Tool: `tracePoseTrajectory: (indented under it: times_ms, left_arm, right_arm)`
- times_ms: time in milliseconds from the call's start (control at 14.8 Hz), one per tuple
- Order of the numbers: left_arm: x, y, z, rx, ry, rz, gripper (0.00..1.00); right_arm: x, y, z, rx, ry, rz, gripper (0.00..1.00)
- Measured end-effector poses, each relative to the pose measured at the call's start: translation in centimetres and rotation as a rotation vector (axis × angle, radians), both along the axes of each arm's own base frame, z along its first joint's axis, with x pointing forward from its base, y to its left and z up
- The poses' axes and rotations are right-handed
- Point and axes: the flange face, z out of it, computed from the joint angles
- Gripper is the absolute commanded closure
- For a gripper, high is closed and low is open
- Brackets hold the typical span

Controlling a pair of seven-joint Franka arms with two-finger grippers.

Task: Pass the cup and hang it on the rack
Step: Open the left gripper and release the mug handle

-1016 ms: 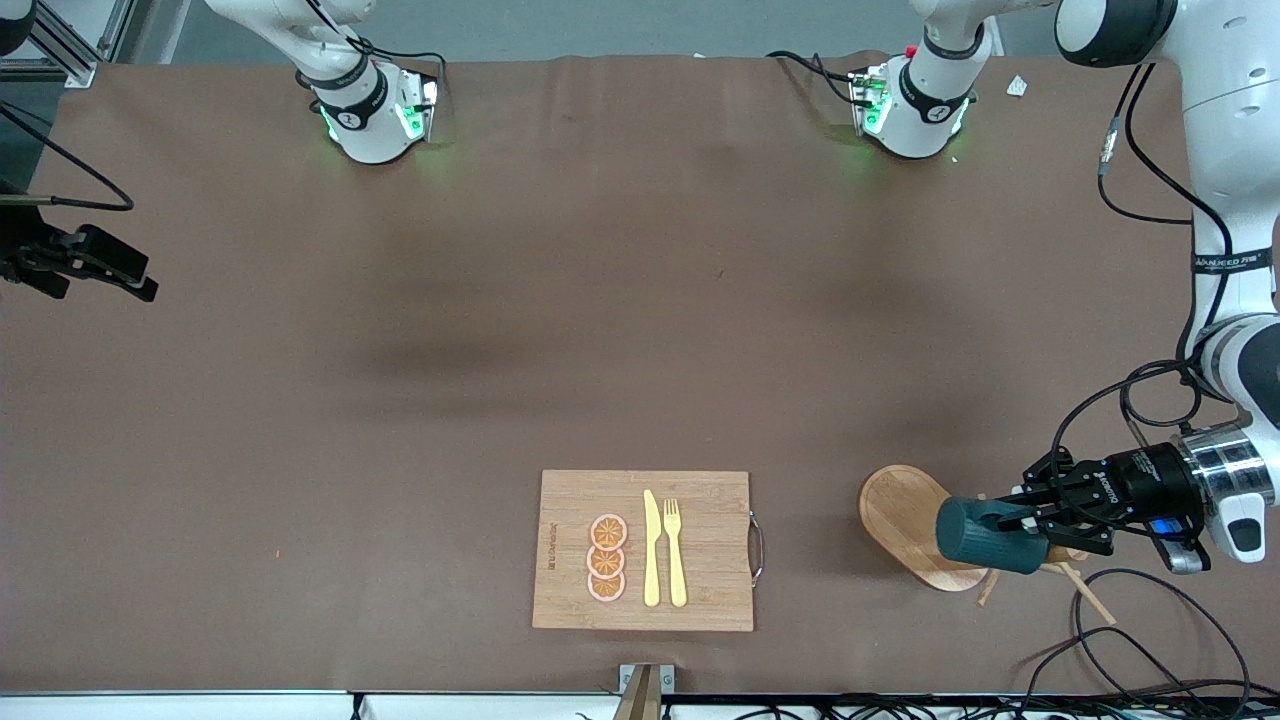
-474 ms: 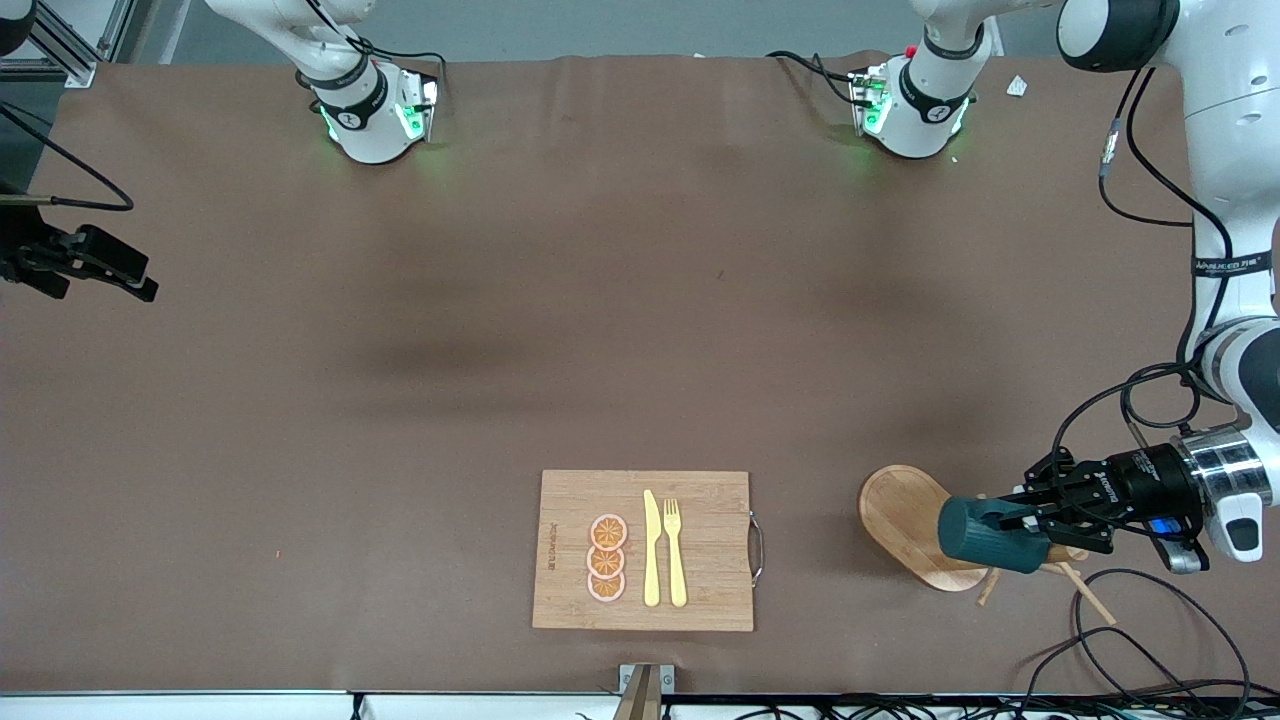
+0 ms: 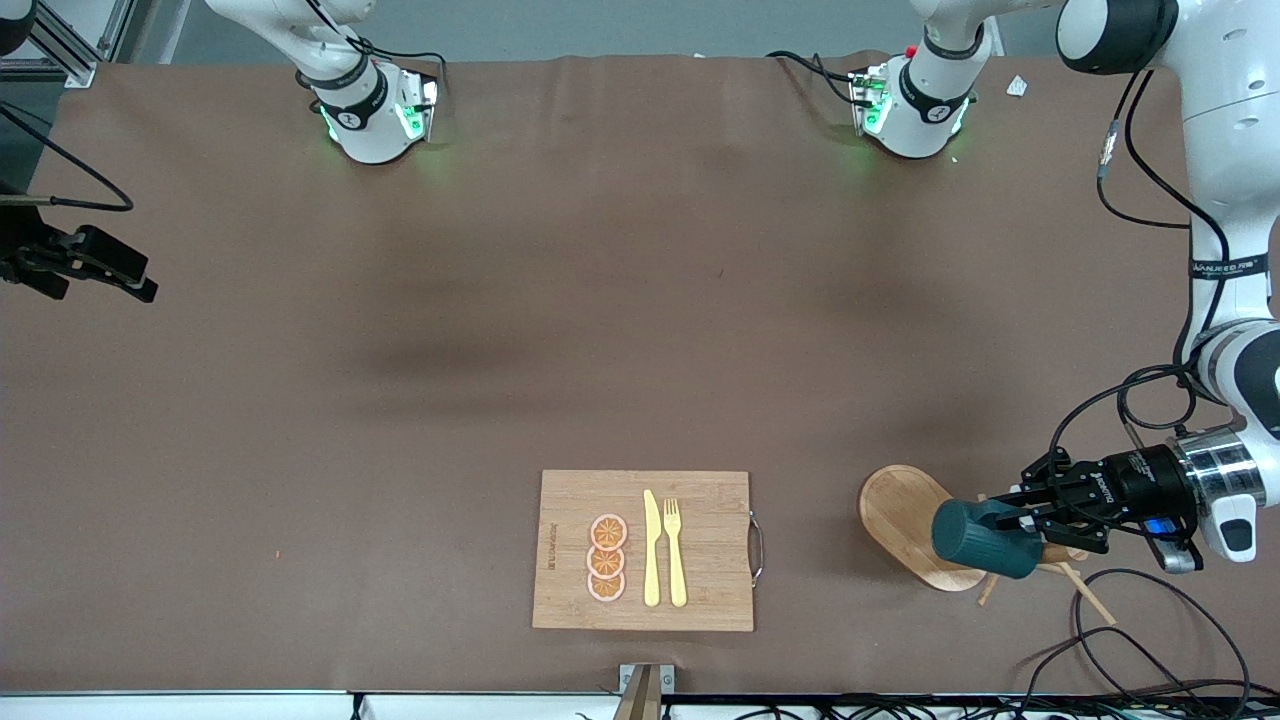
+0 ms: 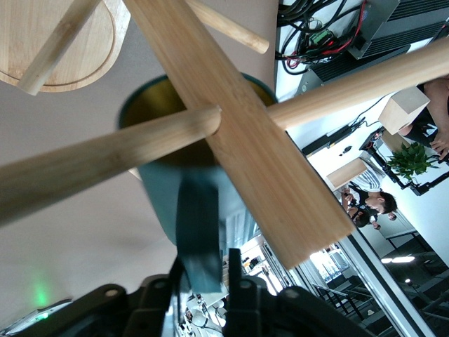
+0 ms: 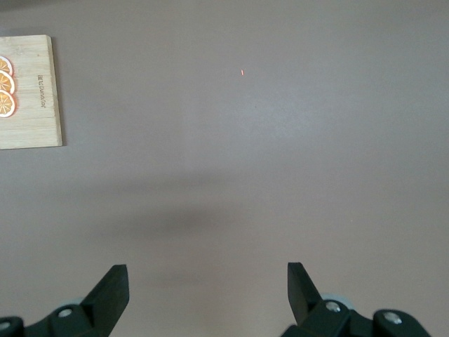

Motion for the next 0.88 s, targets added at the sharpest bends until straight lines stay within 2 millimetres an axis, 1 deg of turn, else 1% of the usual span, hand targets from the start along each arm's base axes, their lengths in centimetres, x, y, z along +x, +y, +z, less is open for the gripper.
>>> tracePoseTrajectory:
  times_ms: [68, 271, 474, 610, 745, 881]
  left_arm:
    - [0.0, 0.0, 0.0, 0.000, -0.001, 0.000, 0.00]
    - [0.1, 0.0, 0.2, 0.000, -0.004, 0.000, 0.00]
    - [0.2, 0.0, 0.8, 0.002, -0.016, 0.000, 0.00]
    - [0.3, -0.1, 2.3, 0.006, -0.038, -0.003, 0.00]
    - [0.0, -0.6, 4.4, 0.039, -0.060, -0.026, 0.00]
    - [-0.5, -2.2, 6.8, 0.102, -0.080, -0.075, 0.00]
  right_arm:
    - [0.0, 0.0, 0.0, 0.000, 0.000, 0.000, 0.00]
    - [0.0, 0.0, 0.0, 0.000, -0.002, 0.000, 0.00]
    - [0.0, 0.0, 0.0, 0.000, -0.002, -0.001, 0.00]
    - [0.0, 0.0, 0.0, 0.000, -0.002, -0.002, 0.00]
    - [0.0, 0.0, -0.1, 0.000, -0.002, -0.002, 0.00]
    - [0.0, -0.1, -0.1, 0.000, -0.001, -0.003, 0.00]
